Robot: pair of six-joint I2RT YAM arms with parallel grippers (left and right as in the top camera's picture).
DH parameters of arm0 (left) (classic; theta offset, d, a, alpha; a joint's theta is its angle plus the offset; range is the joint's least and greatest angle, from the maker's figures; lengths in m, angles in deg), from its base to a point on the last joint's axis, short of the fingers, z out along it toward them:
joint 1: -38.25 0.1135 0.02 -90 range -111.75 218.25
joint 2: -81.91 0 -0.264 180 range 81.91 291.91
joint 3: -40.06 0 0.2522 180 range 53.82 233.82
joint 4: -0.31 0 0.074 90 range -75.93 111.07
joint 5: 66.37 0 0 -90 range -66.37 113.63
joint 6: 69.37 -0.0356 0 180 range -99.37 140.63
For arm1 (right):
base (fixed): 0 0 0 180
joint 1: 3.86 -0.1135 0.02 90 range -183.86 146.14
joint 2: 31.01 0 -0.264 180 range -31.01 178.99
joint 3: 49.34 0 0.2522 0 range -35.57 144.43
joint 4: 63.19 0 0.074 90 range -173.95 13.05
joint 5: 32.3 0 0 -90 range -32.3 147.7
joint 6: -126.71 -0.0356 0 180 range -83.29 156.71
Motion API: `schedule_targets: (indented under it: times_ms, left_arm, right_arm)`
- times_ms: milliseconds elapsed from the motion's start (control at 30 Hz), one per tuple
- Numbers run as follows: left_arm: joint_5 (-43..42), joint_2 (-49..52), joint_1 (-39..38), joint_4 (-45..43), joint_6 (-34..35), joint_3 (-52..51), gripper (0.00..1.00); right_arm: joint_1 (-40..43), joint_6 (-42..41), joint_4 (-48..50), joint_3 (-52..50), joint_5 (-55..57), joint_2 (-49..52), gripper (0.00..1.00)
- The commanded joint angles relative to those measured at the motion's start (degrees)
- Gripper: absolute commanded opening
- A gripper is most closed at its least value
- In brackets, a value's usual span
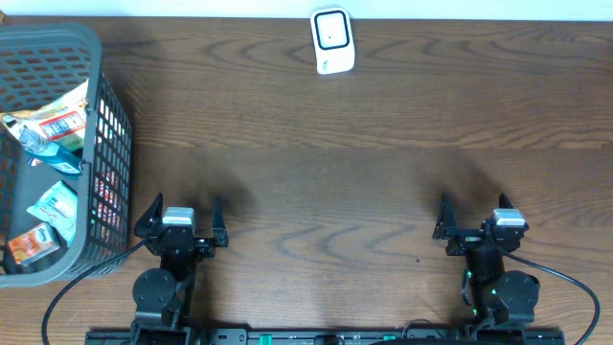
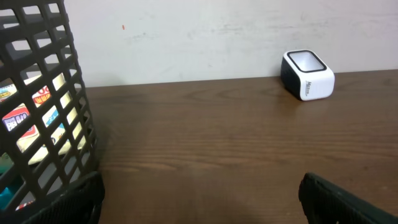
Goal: Scan the item barcode
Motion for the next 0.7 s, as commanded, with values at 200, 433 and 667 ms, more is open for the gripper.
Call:
schedule_targets:
  times_ms: [200, 433, 667]
  left_arm:
    - [-12.3, 0.0, 0.2, -3.5, 6.8, -1.2, 1.0]
    - [-18.1, 1.1, 0.2, -1.9, 16.9, 5.9, 1.0]
    - [-19.4, 10.2, 0.2, 1.7, 16.9, 23.3, 1.0]
  right_arm:
    - [0.5, -0.7, -0.2, -0.1, 0.7, -0.2, 0.99]
    - [0.5, -0.7, -0.2, -0.1, 0.7, -0.2, 0.99]
    - [0.4, -0.7, -0.2, -0.1, 0.7, -0.2, 0.99]
